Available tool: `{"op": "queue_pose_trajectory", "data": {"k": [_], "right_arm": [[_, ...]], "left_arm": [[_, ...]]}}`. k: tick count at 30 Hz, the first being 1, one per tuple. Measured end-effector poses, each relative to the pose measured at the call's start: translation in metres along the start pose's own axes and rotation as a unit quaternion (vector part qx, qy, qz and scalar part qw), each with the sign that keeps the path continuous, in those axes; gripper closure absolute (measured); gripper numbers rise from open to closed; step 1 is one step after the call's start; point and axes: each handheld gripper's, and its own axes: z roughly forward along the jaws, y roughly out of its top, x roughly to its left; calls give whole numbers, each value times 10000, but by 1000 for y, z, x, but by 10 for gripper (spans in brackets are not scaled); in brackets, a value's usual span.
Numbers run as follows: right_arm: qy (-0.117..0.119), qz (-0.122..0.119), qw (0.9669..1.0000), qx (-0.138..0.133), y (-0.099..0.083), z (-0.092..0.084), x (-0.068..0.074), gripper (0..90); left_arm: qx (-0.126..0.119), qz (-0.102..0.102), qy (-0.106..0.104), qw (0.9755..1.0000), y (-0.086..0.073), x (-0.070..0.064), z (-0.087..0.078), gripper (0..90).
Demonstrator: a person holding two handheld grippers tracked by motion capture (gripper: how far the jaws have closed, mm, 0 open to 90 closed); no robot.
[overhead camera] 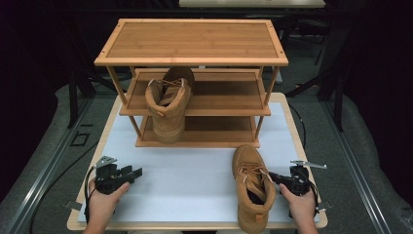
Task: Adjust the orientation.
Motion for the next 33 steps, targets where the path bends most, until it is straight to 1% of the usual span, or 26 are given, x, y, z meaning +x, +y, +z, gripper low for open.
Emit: {"op": "queue_pose_trajectory", "data": {"k": [2,3,4,5,6,8,10,11,13,14,17,18,19,20,22,23,24,25,26,27,28,29,30,31,32,33], "right_arm": [[4,-38,10000,7,2,3,1,900],[9,-70,10000,67,3,5,3,900],[43,-177,9998,126,8,12,9,900],[43,-177,9998,126,8,12,9,900],[4,-245,9996,124,10,16,12,900],[90,-372,9988,293,16,23,17,900],[133,-449,9983,335,21,32,21,900],[203,-478,9977,442,23,34,21,900],[286,-493,9968,554,27,36,20,900],[343,-467,9970,514,27,37,19,900],[371,-449,9967,568,27,35,15,900],[197,-536,9969,542,27,34,15,888],[36,-591,9970,490,27,34,16,842],[10,-606,9968,530,27,31,15,814],[-9,-645,9967,489,30,24,18,804],[-158,-787,9955,510,33,18,21,789],[-207,-861,9947,516,36,14,24,751],[-222,-905,9943,516,39,10,26,730],[-393,-997,9933,429,42,6,30,716],[-417,-1042,9929,402,46,2,34,709],[-464,-1095,9918,475,50,-3,37,699],[-579,-1147,9906,476,54,-7,42,689],[-543,-1186,9901,524,59,-11,45,681],[-567,-1243,9892,539,62,-15,49,673],[-485,-1262,9891,591,66,-19,52,665],[-567,-1336,9874,638,69,-23,57,657]], "left_arm": [[23,-6,-3,10000,-1,0,2,476],[36,3,-2,10000,-1,-1,3,476],[48,16,-7,10000,-1,-1,4,476],[57,26,-5,10000,-1,-1,4,476],[68,32,0,10000,-1,-1,5,477],[67,38,0,10000,-2,0,5,477],[70,30,9,10000,-2,0,4,477],[72,17,-2,10000,-2,1,4,477],[62,28,6,10000,-2,1,4,477],[67,30,9,10000,-2,2,4,477],[93,19,4,10000,-3,2,4,477],[77,13,23,10000,-3,2,4,477],[79,21,23,10000,-3,2,4,477],[88,36,27,10000,-3,2,4,477],[88,39,31,9999,-3,2,5,477],[90,39,41,9999,-3,2,5,477],[88,34,45,9999,-3,2,5,477],[95,39,48,9999,-3,2,5,477],[107,38,46,9999,-3,2,5,476],[106,33,50,9999,-3,2,5,475],[101,32,49,9999,-4,2,5,474],[119,32,57,9999,-3,2,5,474],[110,25,48,9999,-4,2,5,472],[110,26,48,9999,-4,2,4,471],[111,22,50,9999,-4,2,4,471],[121,16,47,9999,-4,3,5,470]]}}
